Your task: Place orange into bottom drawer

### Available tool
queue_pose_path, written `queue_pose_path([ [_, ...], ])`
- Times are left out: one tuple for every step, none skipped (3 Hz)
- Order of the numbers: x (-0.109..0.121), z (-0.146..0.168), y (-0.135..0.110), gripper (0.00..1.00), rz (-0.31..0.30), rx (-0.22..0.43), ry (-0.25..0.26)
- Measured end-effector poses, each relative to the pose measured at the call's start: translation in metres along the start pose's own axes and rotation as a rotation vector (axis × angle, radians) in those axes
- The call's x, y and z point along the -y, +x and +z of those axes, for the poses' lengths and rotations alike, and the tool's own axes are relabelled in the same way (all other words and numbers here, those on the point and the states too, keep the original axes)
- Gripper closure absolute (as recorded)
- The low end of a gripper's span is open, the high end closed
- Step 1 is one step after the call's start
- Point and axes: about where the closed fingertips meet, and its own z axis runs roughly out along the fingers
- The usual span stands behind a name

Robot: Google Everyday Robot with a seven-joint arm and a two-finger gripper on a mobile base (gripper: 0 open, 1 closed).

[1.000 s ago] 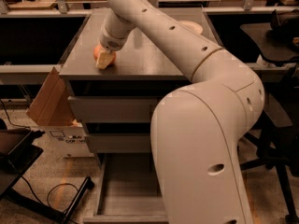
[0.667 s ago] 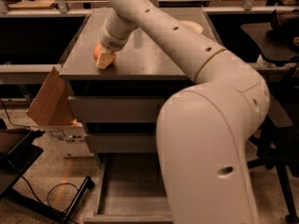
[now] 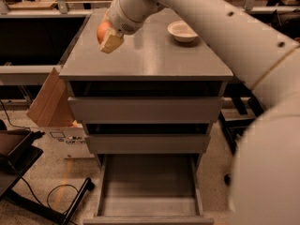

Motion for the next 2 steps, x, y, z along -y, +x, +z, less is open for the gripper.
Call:
queue_pose_path([
  [-0.027, -0.064, -0.015, 1.00, 0.011, 0.044, 0.101],
  [-0.075, -0.087, -0.001, 1.00, 0.038, 0.050, 0.120],
])
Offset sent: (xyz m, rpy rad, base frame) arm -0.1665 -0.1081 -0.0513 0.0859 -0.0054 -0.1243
